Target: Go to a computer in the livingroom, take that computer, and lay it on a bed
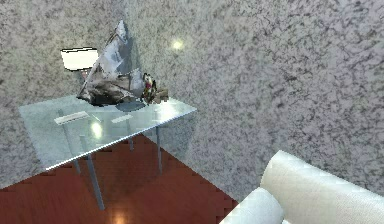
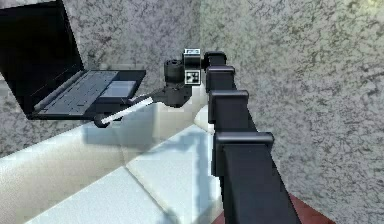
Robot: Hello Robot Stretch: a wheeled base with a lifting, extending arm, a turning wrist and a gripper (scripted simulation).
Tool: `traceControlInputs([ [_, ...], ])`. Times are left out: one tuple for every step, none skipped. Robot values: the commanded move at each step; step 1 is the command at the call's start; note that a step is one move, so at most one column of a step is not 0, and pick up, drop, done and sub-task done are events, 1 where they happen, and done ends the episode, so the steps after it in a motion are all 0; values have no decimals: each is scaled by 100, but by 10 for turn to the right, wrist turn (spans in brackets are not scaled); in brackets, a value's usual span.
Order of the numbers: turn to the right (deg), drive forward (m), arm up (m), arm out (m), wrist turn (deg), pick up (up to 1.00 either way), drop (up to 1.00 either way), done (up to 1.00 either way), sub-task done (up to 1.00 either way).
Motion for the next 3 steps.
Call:
traceControlInputs([
  [0,0,0,0,-450,0,0,0,0],
  [0,0,0,0,-180,0,0,0,0],
  [0,0,0,-28,0,0,0,0,0],
])
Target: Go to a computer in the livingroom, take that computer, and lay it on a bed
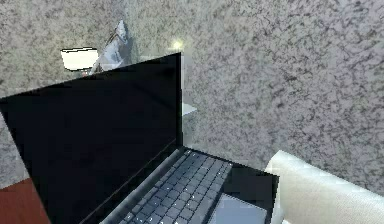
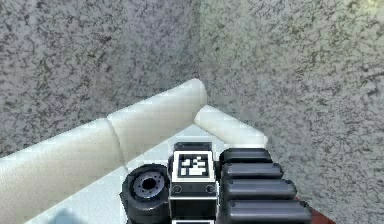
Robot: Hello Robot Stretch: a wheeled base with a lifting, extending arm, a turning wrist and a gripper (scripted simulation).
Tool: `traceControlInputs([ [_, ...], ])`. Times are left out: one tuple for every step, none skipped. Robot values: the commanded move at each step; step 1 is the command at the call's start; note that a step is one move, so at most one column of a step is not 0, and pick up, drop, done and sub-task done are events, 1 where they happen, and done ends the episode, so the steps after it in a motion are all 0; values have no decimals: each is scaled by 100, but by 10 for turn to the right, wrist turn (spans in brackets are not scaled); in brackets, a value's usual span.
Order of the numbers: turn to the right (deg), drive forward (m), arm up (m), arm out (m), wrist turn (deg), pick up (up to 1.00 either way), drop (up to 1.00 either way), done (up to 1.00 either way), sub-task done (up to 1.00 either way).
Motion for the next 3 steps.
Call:
traceControlInputs([
  [-450,0,0,0,0,0,0,0,0],
  [-450,0,0,0,0,0,0,0,0],
  [-150,0,0,0,0,0,0,0,0],
])
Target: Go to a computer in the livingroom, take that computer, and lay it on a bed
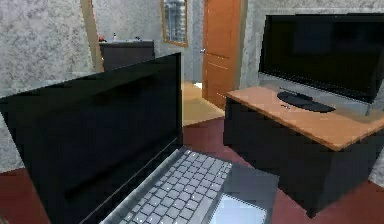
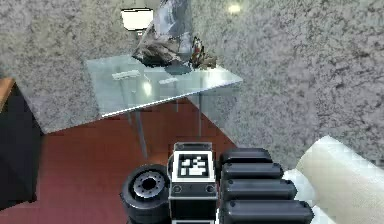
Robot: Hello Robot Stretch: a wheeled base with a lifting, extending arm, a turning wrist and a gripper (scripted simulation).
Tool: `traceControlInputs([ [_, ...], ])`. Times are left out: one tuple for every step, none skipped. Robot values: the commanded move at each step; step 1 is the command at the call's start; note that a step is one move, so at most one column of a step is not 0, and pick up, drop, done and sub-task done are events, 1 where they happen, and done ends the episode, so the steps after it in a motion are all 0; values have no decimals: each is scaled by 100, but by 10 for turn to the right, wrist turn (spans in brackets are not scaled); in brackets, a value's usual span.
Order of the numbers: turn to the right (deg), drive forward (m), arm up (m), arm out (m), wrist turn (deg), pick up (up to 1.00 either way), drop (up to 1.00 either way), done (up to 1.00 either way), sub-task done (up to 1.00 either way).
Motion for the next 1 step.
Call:
traceControlInputs([
  [0,100,0,0,0,0,0,0,0],
])
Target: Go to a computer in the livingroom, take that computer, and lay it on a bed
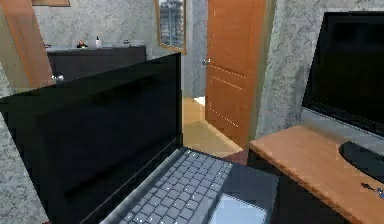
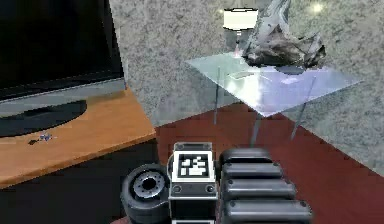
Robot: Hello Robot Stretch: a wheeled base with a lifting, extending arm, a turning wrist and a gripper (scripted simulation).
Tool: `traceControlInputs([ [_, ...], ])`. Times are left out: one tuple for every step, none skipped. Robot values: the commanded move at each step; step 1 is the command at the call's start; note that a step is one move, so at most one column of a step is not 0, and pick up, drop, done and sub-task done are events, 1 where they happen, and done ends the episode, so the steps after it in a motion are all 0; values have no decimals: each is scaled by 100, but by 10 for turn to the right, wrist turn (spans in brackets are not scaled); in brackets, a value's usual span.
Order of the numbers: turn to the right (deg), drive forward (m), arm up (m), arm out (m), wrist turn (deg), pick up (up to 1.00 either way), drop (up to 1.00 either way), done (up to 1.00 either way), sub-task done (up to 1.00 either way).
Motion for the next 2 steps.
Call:
traceControlInputs([
  [0,100,0,0,0,0,0,0,0],
  [-30,0,0,0,0,0,0,0,0],
])
